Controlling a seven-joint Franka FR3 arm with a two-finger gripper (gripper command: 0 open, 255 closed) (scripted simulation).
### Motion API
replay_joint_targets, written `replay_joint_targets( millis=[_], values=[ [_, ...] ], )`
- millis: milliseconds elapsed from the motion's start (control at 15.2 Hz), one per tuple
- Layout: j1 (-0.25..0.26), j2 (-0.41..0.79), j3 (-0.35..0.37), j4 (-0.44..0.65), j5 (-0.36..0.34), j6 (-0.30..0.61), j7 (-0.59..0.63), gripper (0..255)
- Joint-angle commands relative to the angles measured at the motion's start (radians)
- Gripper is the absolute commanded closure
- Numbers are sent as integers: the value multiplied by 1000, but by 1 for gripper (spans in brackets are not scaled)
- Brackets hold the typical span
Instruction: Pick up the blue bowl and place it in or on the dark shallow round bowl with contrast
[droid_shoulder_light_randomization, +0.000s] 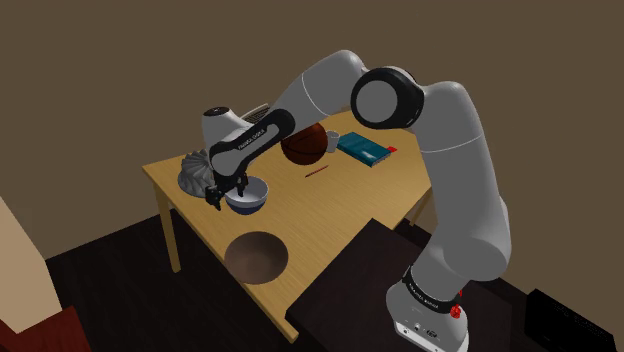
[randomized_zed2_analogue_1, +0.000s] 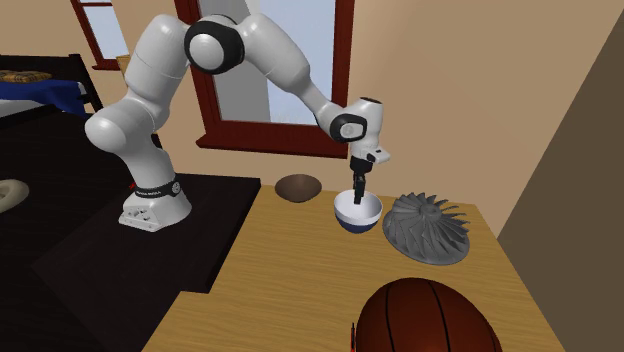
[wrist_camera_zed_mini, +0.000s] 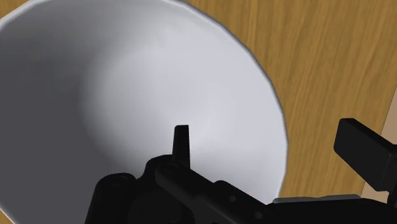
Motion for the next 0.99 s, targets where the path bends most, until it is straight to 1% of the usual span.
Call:
replay_joint_targets(
  millis=[0, 264, 330, 924],
  values=[
    [0, 2, 0, 1, 0, 1, 0, 0],
    [0, 2, 0, 1, 0, 1, 0, 0],
    [0, 2, 0, 1, 0, 1, 0, 255],
    [0, 2, 0, 1, 0, 1, 0, 255]
  ],
)
